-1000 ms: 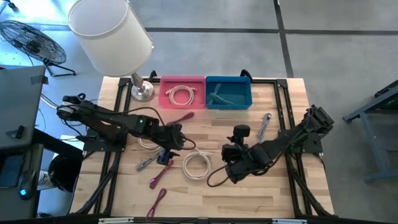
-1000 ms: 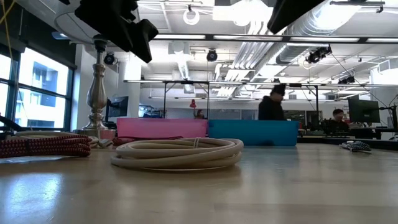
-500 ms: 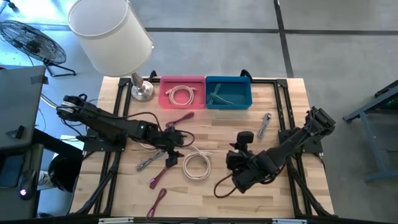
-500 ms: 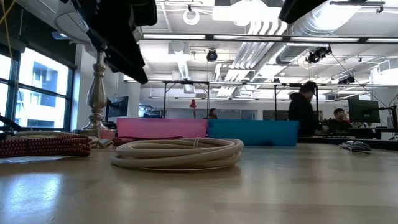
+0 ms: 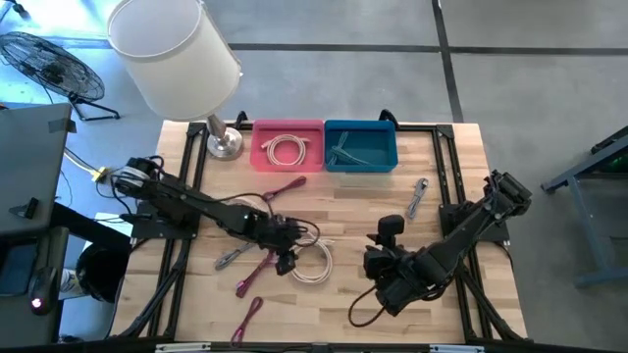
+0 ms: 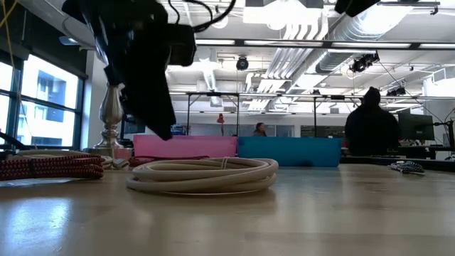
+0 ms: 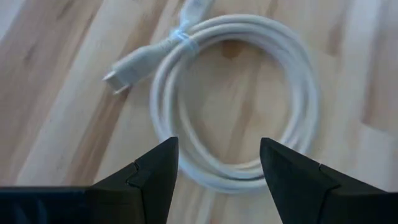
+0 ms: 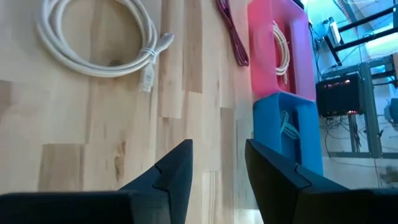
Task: Pick & Place USB Port
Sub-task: Put the bottom large white charger cable into the red bin
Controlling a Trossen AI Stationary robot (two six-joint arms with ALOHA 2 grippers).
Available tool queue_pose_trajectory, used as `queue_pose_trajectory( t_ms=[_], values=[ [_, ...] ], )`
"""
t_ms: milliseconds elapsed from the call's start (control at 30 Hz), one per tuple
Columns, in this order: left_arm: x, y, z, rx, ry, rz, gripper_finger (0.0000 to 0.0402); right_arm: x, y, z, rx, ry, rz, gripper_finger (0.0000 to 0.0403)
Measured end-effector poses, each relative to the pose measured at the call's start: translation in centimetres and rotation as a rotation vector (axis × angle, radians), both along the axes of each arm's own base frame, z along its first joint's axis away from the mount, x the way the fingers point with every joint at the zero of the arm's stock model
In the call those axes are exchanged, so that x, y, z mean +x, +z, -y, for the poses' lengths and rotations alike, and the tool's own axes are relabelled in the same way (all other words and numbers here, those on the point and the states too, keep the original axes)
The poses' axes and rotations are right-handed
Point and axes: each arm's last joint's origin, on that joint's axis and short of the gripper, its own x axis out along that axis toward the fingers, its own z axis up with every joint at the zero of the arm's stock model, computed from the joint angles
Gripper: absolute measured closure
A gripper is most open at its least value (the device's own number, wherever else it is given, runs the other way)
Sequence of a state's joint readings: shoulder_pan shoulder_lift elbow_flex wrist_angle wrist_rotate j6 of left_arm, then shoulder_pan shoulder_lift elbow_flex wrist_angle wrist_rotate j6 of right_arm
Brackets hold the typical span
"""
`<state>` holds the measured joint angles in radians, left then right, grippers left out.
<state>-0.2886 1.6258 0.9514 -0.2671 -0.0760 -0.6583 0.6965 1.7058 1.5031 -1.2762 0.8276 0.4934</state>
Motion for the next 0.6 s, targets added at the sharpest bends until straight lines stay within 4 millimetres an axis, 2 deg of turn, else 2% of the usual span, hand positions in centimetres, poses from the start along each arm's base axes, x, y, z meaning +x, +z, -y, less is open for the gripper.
queue_pose_trajectory(
  t_ms=[200,600],
  values=[
    [1.2,-0.9,0.2,0.040,0.031,-0.014,0.0179,-0.8,0.0,-1.0,0.012,0.033,-0.001,0.0263],
    [2.0,-2.8,0.4,0.056,0.073,-0.149,0.0179,-2.1,0.0,-2.4,0.015,0.082,-0.007,0.0263]
  ],
)
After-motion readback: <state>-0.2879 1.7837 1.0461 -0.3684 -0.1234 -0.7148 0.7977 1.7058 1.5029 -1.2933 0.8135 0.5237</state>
